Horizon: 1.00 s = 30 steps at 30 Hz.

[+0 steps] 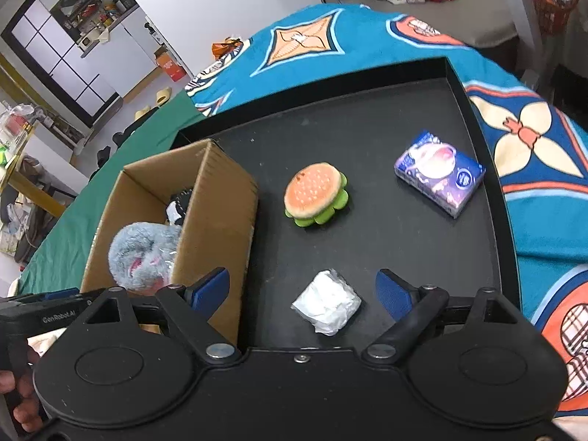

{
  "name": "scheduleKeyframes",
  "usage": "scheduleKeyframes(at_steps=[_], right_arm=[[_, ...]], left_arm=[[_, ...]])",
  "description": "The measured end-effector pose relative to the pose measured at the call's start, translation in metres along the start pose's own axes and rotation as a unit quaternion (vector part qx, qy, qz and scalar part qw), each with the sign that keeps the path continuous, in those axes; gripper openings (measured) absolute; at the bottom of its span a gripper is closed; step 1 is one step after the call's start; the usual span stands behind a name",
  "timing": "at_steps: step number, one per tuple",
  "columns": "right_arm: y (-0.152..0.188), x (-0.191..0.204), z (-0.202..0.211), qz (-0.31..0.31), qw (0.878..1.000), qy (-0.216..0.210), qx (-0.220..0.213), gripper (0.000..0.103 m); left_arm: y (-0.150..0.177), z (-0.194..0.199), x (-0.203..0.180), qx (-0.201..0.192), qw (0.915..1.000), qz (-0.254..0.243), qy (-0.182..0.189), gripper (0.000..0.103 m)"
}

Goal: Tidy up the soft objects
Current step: 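Move the right tool to the white crumpled tissue pack and close on it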

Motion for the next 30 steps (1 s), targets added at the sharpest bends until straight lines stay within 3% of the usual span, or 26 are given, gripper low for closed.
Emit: scheduleKeyframes(at_steps=[12,20,24,26,28,30], right_arm=[[0.013,-0.006,-0.033,0.005,0.999,0.003,0.039,0.082],[0.021,-0.009,-0.044,0.011,0.998,0.009,0.066,0.071],[0.02,-0.011,-0.044,0.006,0.998,0.007,0.063,0.071],[0.019,-0.012,-0.045,0.007,0.998,0.008,0.064,0.066],[0.021,-0.012,-0.046,0.007,0.998,0.005,0.068,0.053],[0.022,-0.013,-0.044,0.006,0.998,0.004,0.068,0.049]], left_arm=[[-0.005,-0.008,-0.013,0.011,0.9993,-0.028,-0.024,0.051],[-0.004,-0.01,-0.027,0.013,0.9983,-0.049,-0.029,0.051],[-0.002,-0.01,-0.029,0.015,0.9981,-0.052,-0.029,0.051],[-0.002,-0.009,-0.03,0.015,0.998,-0.054,-0.029,0.051],[-0.001,-0.008,-0.03,0.016,0.998,-0.055,-0.027,0.051],[0.0,-0.007,-0.029,0.015,0.998,-0.055,-0.027,0.051]])
Point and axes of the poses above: each gripper's, at about its wrist camera, not at the fingertips, and z roughly against the way its jaws point, x to its left, y to its underside, the point moved 6 cm from there along -z, roughly the way its jaws point, and after that the axes turned 6 degrees about z, right-handed, at the moved point
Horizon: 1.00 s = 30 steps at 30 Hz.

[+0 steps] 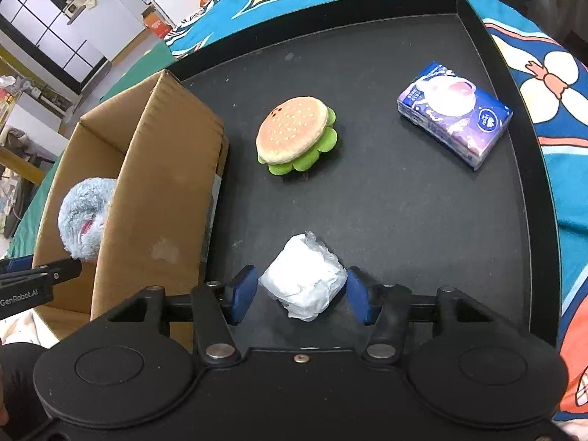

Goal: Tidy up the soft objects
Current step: 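Move the right tool to the white crumpled tissue pack and close on it, then carry the white tissue pack with the right tool into the box and release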

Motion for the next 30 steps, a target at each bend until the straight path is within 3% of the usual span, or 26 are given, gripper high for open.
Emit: scheduleKeyframes(at_steps=[1,10,30], right_arm=[[-0.001,0.0,0.001,0.001,1.0,0.001,-0.002,0.041],[0.002,0.003,0.015,0.004,1.0,0.001,-0.011,0.04],[-0.022,0.028,0.073,0.008,0.996,0.008,-0.085,0.04]], left_arm=[[0.001,0.001,0.001,0.0,1.0,0.002,0.0,0.051],[0.004,0.01,0.001,-0.006,0.9999,0.004,0.012,0.051],[0.006,0.016,0.017,-0.019,0.9985,0.021,0.048,0.051]])
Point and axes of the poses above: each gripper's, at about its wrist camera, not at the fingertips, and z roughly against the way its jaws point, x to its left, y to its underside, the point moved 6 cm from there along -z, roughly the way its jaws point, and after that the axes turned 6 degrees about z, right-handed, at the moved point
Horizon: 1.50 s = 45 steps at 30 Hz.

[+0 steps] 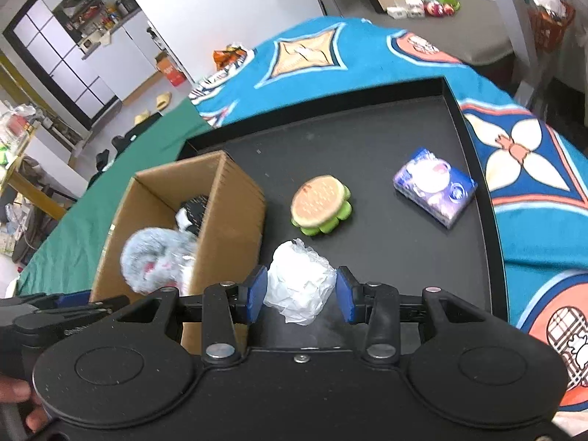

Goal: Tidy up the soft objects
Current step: 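Carry the white tissue pack with the right tool into the box and release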

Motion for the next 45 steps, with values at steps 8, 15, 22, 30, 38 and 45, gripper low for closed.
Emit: scheduleKeyframes(at_steps=[8,15,22,30,38,45], right_arm=[[-0.015,0.022,0.013,0.02,1.0,-0.007,-0.022,0.04],[-0.021,0.042,0.016,0.035,0.999,-0.014,-0.03,0.04],[-0.024,0.065,0.016,0.052,0.998,-0.022,-0.033,0.04],[-0.022,0.089,0.012,0.068,0.997,-0.036,-0.028,0.04],[-0.017,0.11,0.003,0.079,0.996,-0.048,-0.015,0.041],[-0.018,0.129,0.002,0.056,0.993,-0.101,-0.01,0.06]], left_arm=[[0.0,0.0,0.013,-0.008,0.9999,0.011,0.008,0.051],[0.002,-0.001,0.022,-0.017,0.9995,0.018,0.02,0.05],[0.004,-0.004,0.025,-0.022,0.9988,0.02,0.04,0.039],[0.007,-0.006,0.031,-0.021,0.9967,0.041,0.068,0.013],[0.009,-0.005,0.034,-0.021,0.9947,0.05,0.087,0.008],[0.01,-0.004,0.037,-0.018,0.9929,0.058,0.103,0.008]])
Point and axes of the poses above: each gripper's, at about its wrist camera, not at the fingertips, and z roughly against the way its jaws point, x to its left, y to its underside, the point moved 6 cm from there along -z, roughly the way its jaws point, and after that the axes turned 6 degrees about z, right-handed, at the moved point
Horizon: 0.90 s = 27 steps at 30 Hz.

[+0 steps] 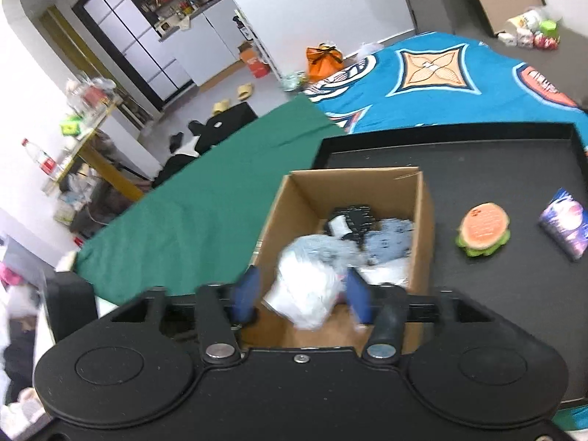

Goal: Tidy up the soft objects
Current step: 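Carry the white tissue pack with the right tool into the box and release, then move the right tool back over the tray to the purple tissue packet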

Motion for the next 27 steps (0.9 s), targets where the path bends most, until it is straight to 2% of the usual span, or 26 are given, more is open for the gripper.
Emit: scheduleKeyframes(at_steps=[6,14,24,27], right_arm=[[0.004,-0.008,0.002,0.0,1.0,0.024,0.006,0.06],[0.014,-0.028,0.009,0.017,0.998,0.053,0.02,0.06],[0.014,-0.073,0.024,0.019,0.996,0.089,0.018,0.066],[0.011,-0.091,0.029,0.014,0.995,0.097,0.014,0.067]], left_arm=[[0.0,0.0,0.001,0.002,1.0,0.002,0.001,0.008],[-0.001,0.004,-0.005,-0.005,0.9997,-0.015,-0.016,0.009],[-0.001,0.002,-0.009,0.01,0.9987,-0.023,-0.044,0.013],[-0.001,0.002,-0.01,0.015,0.9981,-0.025,-0.055,0.017]])
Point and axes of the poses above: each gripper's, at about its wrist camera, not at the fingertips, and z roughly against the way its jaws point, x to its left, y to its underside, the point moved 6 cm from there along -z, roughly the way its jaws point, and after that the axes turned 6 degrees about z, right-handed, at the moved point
